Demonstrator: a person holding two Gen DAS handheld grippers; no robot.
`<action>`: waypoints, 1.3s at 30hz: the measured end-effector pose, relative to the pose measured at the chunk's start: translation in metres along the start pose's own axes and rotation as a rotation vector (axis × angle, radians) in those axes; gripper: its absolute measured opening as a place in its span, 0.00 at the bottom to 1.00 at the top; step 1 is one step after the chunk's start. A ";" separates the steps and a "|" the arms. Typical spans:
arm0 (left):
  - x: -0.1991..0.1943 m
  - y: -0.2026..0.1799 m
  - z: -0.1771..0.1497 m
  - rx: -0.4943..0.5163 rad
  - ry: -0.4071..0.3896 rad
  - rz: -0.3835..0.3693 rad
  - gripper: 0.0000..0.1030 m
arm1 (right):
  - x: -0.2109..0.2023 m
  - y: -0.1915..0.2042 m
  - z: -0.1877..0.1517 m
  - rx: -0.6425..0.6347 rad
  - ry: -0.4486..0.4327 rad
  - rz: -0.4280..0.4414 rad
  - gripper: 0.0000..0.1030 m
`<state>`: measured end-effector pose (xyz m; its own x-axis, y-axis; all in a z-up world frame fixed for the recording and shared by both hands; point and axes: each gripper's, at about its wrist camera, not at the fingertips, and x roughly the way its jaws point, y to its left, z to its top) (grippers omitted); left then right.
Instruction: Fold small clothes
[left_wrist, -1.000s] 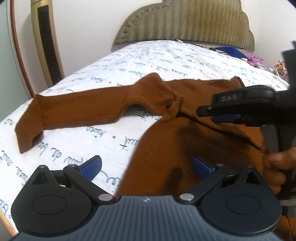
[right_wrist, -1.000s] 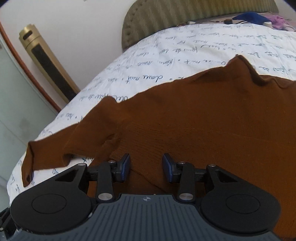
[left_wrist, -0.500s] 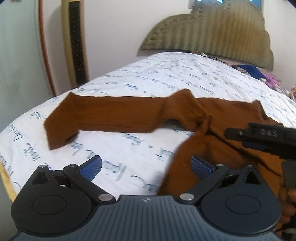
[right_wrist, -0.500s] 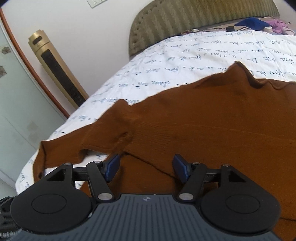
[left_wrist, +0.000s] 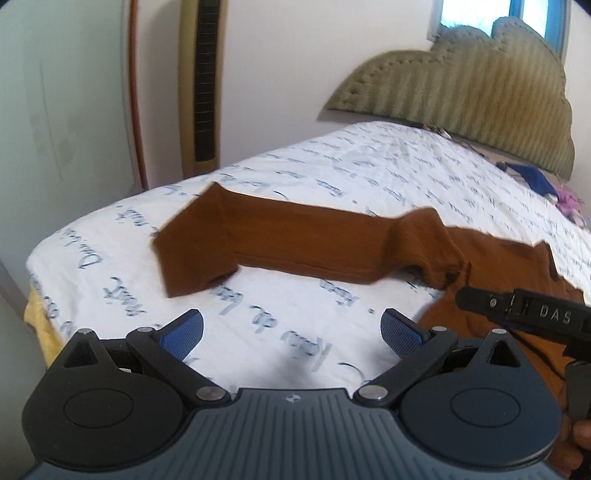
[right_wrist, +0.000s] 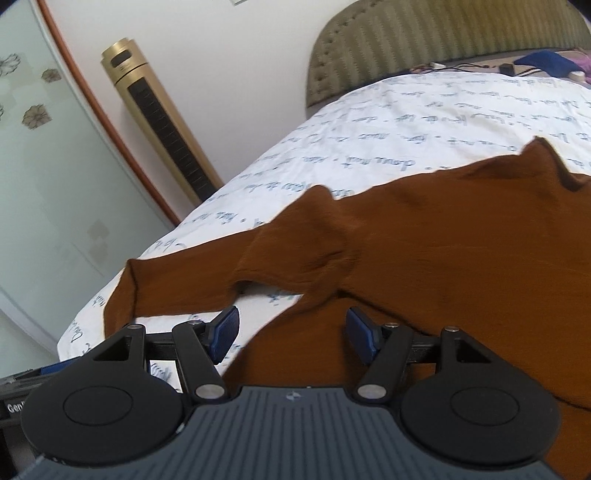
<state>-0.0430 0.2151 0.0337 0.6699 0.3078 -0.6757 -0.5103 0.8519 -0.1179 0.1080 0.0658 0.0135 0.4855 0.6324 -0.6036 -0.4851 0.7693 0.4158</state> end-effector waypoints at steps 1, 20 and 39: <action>-0.002 0.006 0.002 -0.010 -0.007 0.008 1.00 | 0.002 0.005 0.000 -0.006 0.005 0.010 0.63; -0.012 0.111 0.032 -0.133 -0.116 0.321 1.00 | 0.102 0.090 -0.018 0.109 0.179 0.352 0.63; 0.006 0.090 0.020 -0.164 -0.033 0.215 1.00 | 0.106 0.102 -0.005 0.174 0.146 0.375 0.10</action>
<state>-0.0745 0.3017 0.0338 0.5528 0.4898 -0.6742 -0.7212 0.6866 -0.0925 0.1062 0.2109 -0.0119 0.1852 0.8611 -0.4736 -0.4720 0.5006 0.7257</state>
